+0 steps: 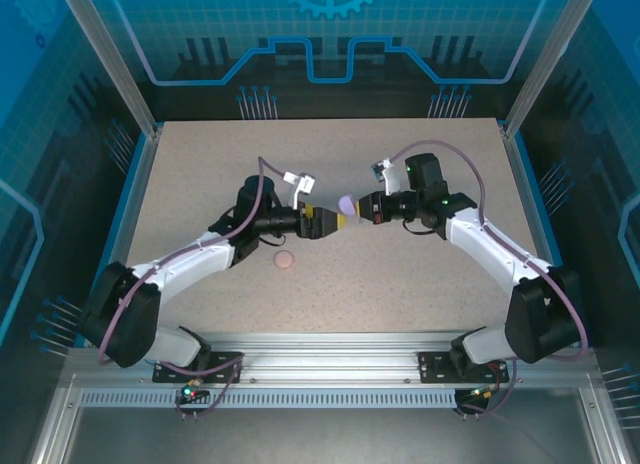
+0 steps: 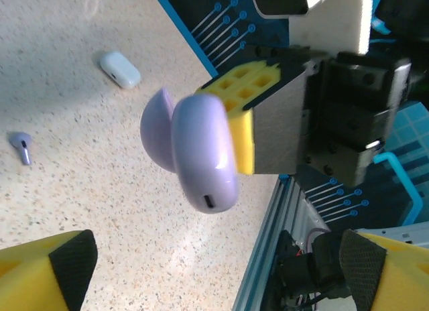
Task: Insert the wireless bluetooth earbuds into the charging case
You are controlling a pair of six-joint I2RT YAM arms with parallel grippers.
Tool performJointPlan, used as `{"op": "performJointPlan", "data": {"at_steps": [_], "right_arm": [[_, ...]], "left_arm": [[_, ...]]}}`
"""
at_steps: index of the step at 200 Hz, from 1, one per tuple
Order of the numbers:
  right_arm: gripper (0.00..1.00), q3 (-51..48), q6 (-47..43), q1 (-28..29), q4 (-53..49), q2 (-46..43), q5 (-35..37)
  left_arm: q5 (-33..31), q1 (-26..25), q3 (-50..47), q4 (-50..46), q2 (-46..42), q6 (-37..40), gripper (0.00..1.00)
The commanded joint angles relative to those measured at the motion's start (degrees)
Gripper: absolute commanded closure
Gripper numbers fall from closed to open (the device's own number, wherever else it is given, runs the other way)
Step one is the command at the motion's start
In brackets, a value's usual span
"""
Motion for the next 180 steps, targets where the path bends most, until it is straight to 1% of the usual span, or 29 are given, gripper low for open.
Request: {"op": "performJointPlan", "data": {"at_steps": [1,27,48,72,92,109,149,180], "right_arm": [[1.0,5.04,-12.56,-0.25,-11.44,2.31,6.41],[1.0,8.12,-18.97,0.19,-14.08,3.58,8.97],[1.0,9.39,-22.13,0.67,-14.06,3.44,7.97],[1.0,10.67,-23.41,1.14,-13.96,3.56,6.07],[1.0,11.74,-23.27,2.03,-13.87,3.99,4.26],[1.0,12.76,-23.42,3.61,-14.07,4.6,3.84],[1.0,16.24,-24.76,7.58,-16.42,6.91,5.85],[1.0,18.21,-25.52,8.79,-17.61,8.34,6.55]], "left_arm": [[4.96,3.18,6.26,-13.22,-2.69,9.82,0.01],[9.85,5.59,12.63,-26.39,-0.17,17.97,0.01],[11.85,6.24,17.4,-35.48,2.62,24.24,0.01],[13.42,6.37,21.71,-42.33,5.96,28.65,0.03],[14.77,6.39,24.29,-44.98,8.32,30.15,0.07],[16.24,6.37,25.49,-45.36,9.7,30.34,0.11],[18.56,6.41,28.75,-48.52,12.72,32.03,0.27],[19.45,6.37,30.69,-51.77,14.5,34.26,0.38]]}}
